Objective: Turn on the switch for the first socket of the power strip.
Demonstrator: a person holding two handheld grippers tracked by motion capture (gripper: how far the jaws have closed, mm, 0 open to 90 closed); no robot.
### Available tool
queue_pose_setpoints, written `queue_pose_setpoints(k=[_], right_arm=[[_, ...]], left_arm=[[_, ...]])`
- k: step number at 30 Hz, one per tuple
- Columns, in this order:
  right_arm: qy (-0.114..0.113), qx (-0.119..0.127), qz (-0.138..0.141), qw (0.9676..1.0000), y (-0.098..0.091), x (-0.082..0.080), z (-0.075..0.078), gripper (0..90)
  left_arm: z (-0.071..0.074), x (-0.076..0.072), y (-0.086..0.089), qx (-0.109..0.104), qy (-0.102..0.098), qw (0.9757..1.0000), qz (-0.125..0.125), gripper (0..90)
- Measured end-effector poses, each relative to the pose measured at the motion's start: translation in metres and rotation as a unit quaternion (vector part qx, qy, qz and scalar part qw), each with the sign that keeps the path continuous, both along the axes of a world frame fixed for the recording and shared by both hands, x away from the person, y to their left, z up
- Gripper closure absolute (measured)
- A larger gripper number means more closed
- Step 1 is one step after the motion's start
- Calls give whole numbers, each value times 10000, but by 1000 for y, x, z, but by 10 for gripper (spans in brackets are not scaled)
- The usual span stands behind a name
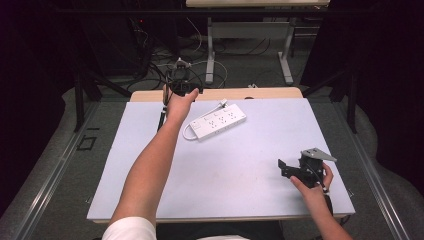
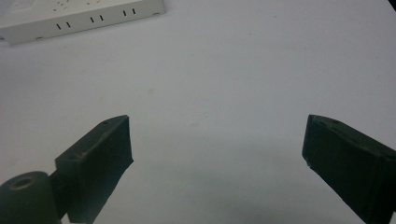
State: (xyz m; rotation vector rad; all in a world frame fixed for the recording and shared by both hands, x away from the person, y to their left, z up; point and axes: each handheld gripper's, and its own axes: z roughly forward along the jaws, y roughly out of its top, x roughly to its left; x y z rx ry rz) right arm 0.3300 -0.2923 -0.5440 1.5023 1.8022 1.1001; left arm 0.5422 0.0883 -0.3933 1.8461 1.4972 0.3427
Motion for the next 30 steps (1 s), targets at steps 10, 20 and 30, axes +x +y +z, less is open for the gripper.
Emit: queue_pose_setpoints(k=[10, 20, 30], right_arm=[[48, 42, 32, 10000, -2, 1, -1, 80], [93, 78, -10, 9999, -4, 1, -2, 80], [126, 74, 5, 9999, -4, 0, -3, 80]], left_arm=[[-19, 17, 1, 45, 275, 9995, 124, 584], [-30, 27, 4, -78, 463, 9988, 157, 675], [-46, 33, 3, -73, 650, 9978, 117, 749]])
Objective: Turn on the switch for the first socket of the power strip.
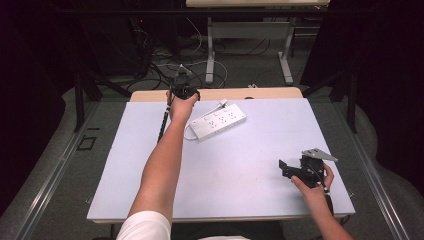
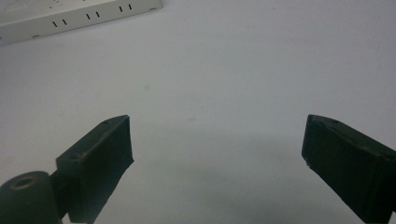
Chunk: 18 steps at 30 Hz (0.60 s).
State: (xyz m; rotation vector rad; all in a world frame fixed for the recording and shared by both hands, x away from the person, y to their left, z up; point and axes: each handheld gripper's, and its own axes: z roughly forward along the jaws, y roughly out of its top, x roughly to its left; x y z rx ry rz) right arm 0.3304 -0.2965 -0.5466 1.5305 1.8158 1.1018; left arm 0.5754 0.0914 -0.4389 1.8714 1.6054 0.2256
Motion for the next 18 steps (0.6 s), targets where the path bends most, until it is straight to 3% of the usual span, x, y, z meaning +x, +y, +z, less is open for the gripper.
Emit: queue_pose_setpoints(k=[18], right_arm=[[37, 54, -27, 10000, -1, -1, -1, 84]], left_arm=[[-27, 4, -10, 58, 262, 9996, -94, 833]])
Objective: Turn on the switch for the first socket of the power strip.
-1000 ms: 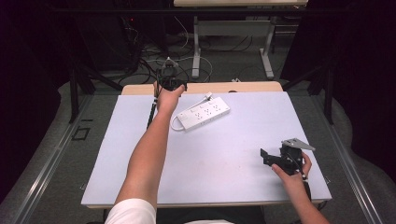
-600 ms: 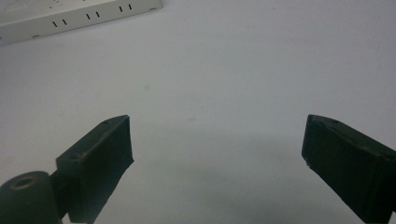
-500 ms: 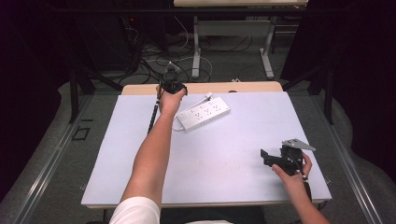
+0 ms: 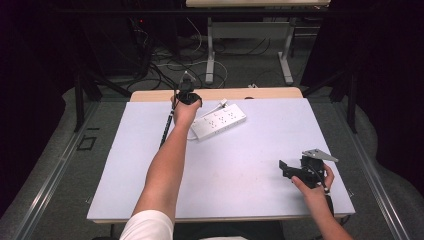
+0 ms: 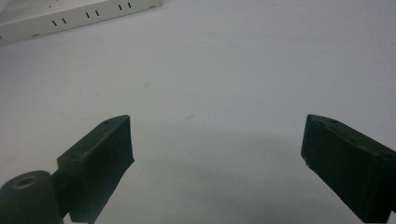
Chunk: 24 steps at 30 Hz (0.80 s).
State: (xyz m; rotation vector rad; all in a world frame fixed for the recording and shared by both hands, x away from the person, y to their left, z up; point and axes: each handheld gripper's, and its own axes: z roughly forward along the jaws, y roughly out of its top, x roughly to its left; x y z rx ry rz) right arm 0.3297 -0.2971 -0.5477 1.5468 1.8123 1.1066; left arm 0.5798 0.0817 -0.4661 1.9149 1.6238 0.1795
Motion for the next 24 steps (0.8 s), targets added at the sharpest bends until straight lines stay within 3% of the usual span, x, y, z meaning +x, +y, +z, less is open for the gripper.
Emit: queue_pose_setpoints(k=[24], right_arm=[[1, -13, 23, 10000, -2, -1, -1, 91]], left_arm=[[-27, 0, -16, 156, 127, 9997, -114, 860]])
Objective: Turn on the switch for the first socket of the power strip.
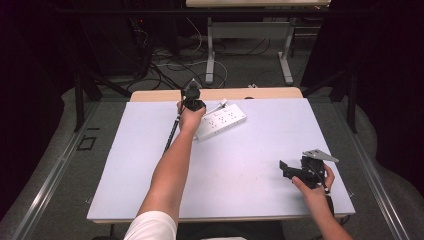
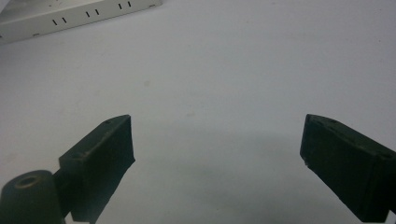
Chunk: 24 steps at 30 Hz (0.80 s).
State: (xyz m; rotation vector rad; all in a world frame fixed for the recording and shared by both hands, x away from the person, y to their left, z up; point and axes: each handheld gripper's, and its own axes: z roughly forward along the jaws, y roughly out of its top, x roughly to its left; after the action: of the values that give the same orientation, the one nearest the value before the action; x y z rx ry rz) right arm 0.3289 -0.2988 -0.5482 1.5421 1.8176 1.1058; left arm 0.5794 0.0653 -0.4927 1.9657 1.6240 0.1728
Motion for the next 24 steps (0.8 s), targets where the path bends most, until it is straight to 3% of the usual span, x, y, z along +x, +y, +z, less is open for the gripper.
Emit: queue_pose_setpoints(k=[24], right_arm=[[19, 18, 34, 10000, 0, 0, -1, 100]], left_arm=[[-14, 1, -8, 175, 120, 9998, -29, 864]])
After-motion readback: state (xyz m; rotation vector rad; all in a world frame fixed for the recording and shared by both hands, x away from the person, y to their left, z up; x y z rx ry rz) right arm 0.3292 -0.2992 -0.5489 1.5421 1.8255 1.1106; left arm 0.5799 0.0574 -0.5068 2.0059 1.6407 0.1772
